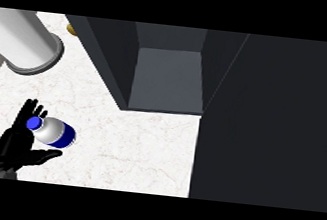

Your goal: Pick up the bottled water, place it into the cabinet and close the cabinet

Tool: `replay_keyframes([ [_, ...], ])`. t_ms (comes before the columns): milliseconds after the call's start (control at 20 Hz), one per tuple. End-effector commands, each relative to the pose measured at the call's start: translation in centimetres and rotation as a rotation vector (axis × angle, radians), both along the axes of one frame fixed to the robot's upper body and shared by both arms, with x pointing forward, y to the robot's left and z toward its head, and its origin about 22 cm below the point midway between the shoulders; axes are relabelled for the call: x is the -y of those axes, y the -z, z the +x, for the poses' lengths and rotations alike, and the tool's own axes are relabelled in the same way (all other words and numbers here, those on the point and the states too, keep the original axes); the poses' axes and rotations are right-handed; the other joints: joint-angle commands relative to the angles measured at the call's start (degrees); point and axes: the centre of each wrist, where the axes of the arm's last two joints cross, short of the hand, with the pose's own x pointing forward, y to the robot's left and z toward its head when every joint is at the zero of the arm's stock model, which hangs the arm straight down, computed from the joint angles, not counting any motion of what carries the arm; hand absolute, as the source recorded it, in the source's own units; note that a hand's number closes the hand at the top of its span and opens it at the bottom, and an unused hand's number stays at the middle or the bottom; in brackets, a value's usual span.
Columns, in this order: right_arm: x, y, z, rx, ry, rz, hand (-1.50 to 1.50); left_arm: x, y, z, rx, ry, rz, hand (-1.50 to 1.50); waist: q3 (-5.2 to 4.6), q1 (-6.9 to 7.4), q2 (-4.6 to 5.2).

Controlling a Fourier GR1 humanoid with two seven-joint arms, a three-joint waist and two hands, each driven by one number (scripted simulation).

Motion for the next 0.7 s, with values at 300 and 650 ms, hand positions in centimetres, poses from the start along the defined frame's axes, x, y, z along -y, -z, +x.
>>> replay_keyframes([
  [300, 0.8, -2.7, -1.0, 0.062, 0.010, -0.072, -1.50, 1.7, 4.7, -0.9, 0.059, 0.056, -0.113, 1.50, -0.06, 0.18, 0.24],
  [650, 1.3, -2.2, -1.3, 0.074, 0.003, -0.067, -1.50, 2.7, 5.6, -0.6, 0.089, 0.075, 0.107, 1.50, -0.05, -0.43, 0.31],
])
